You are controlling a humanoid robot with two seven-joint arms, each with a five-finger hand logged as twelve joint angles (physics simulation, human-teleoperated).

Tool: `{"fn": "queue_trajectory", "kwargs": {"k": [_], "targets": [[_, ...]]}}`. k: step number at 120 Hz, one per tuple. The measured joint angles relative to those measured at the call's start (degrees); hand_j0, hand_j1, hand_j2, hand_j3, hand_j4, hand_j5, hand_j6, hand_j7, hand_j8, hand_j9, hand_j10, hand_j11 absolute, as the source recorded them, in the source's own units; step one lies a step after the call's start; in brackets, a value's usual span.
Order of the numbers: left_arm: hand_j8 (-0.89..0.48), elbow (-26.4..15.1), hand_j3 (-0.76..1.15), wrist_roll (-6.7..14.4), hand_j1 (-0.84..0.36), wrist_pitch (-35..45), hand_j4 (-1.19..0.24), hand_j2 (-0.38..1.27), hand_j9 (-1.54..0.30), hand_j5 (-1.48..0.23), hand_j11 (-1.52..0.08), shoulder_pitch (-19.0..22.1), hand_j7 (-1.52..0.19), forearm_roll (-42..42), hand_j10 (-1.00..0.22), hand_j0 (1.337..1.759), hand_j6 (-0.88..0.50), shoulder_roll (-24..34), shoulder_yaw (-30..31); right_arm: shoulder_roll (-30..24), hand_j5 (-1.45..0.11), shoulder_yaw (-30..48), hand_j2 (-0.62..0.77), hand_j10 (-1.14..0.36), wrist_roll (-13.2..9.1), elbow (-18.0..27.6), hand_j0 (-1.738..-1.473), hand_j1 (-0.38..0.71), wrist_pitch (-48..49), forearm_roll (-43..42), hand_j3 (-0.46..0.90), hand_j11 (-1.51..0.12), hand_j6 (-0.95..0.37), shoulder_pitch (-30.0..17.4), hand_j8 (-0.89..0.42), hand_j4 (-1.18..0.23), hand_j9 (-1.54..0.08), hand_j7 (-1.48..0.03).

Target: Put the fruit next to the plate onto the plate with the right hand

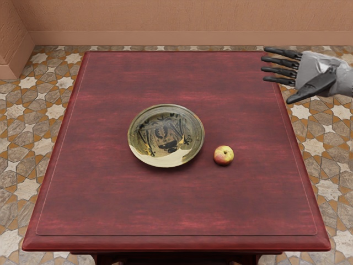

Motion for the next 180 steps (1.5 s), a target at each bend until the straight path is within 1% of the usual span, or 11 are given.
{"fn": "queue_trajectory", "kwargs": {"k": [28, 44, 48, 59, 66, 74, 84, 108, 127, 139, 180], "targets": [[-0.23, 0.00, 0.00, 0.00, 0.07, 0.00, -0.23, 0.05, -0.30, -0.30, -0.30, 0.00, -0.30, 0.00, -0.23, 1.658, -0.23, 0.00, 0.01, 0.84, -0.04, 0.37, -0.01, -0.03, 0.22, 3.31, -1.658, -0.31, 0.02, -2.80, 0.00, -0.04, -0.03, 0.89, -0.03, -0.03, -0.04, -0.04], [-0.23, 0.00, 0.00, 0.00, 0.07, 0.00, -0.23, 0.05, -0.30, -0.30, -0.30, 0.00, -0.30, 0.00, -0.23, 1.658, -0.23, 0.00, 0.01, -1.21, -0.04, 3.41, -0.01, -0.03, -0.03, 11.39, -1.658, -0.31, -5.19, -15.09, 0.00, -0.04, -0.03, 0.68, -0.03, -0.03, -0.04, -0.04], [-0.23, 0.00, 0.00, 0.00, 0.07, 0.00, -0.23, 0.05, -0.30, -0.30, -0.30, 0.00, -0.30, 0.00, -0.23, 1.658, -0.23, 0.00, 0.01, -1.42, -0.04, 3.84, -0.01, -0.03, -2.42, 13.86, -1.658, -0.31, -8.05, -18.35, 0.00, -0.04, -0.03, 0.73, -0.03, -0.03, -0.04, -0.04], [-0.23, 0.00, 0.00, 0.00, 0.07, 0.00, -0.23, 0.05, -0.30, -0.30, -0.30, 0.00, -0.30, 0.00, -0.23, 1.658, -0.23, 0.00, 0.01, -1.52, -0.04, 5.71, -0.01, -0.03, -12.75, 20.46, -1.658, -0.31, -14.88, -26.27, 0.00, -0.04, -0.03, 1.03, -0.03, -0.03, -0.04, -0.04], [-0.23, 0.00, 0.00, 0.00, 0.07, 0.00, -0.23, 0.05, -0.30, -0.30, -0.30, 0.00, -0.30, 0.00, -0.23, 1.658, -0.23, 0.00, 0.01, -1.42, -0.04, 6.27, -0.01, -0.03, -18.03, 24.19, -1.658, -0.31, -19.55, -30.45, 0.00, -0.04, -0.03, 1.19, -0.03, -0.03, -0.04, -0.04], [-0.23, 0.00, 0.00, 0.00, 0.07, 0.00, -0.23, 0.05, -0.30, -0.30, -0.30, 0.00, -0.30, 0.00, -0.23, 1.658, -0.23, 0.00, 0.01, -0.86, -0.04, 6.22, -0.01, -0.03, -21.61, 27.01, -1.658, -0.31, -23.13, -34.91, 0.00, -0.04, -0.03, 1.35, -0.03, -0.03, -0.04, -0.04], [-0.23, 0.00, 0.00, 0.00, 0.07, 0.00, -0.23, 0.05, -0.30, -0.30, -0.30, 0.00, -0.30, 0.00, -0.23, 1.658, -0.23, 0.00, 0.02, 2.33, -0.04, 5.53, -0.01, -0.03, -23.81, 28.89, -1.658, -0.31, -25.99, -39.27, 0.00, -0.04, -0.04, 1.47, -0.03, -0.03, -0.04, -0.04], [-0.23, 0.00, 0.00, 0.00, 0.07, 0.00, -0.23, 0.05, -0.30, -0.30, -0.30, 0.00, -0.30, -0.01, -0.23, 1.658, -0.23, 0.00, 0.01, 9.61, -0.04, 1.81, -0.01, -0.03, -25.34, 30.24, -1.658, -0.31, -28.92, -43.91, 0.00, -0.04, -0.04, 4.10, -0.04, -0.04, -0.04, -0.04], [-0.23, 0.00, 0.00, 0.00, 0.07, 0.00, -0.23, 0.05, -0.30, -0.30, -0.30, 0.00, -0.30, -0.01, -0.23, 1.658, -0.23, 0.00, 0.01, 10.51, -0.04, -23.82, -0.01, -0.03, -25.54, 29.25, -1.658, -0.31, -37.13, -34.08, 0.00, -0.04, -0.04, 25.13, -0.04, -0.04, -0.04, -0.04], [-0.23, 0.00, 0.00, 0.00, 0.07, 0.00, -0.23, 0.05, -0.30, -0.30, -0.30, 0.00, -0.30, -0.01, -0.23, 1.658, -0.23, 0.00, 0.01, 12.25, -0.04, -32.70, -0.01, -0.04, -25.58, 29.61, -1.658, -0.31, -43.36, -32.08, 0.00, -0.04, -0.04, 32.32, -0.04, -0.04, -0.04, -0.04], [-0.23, 0.00, 0.00, 0.00, 0.07, 0.00, -0.23, 0.05, -0.30, -0.30, -0.30, 0.00, -0.30, -0.01, -0.23, 1.658, -0.23, 0.00, 0.01, 21.38, -0.05, -43.55, -0.01, -0.04, -25.60, 31.86, -1.658, -0.31, -64.36, -34.56, 0.00, -0.05, -0.04, 36.65, -0.04, -0.04, -0.05, -0.05]]}}
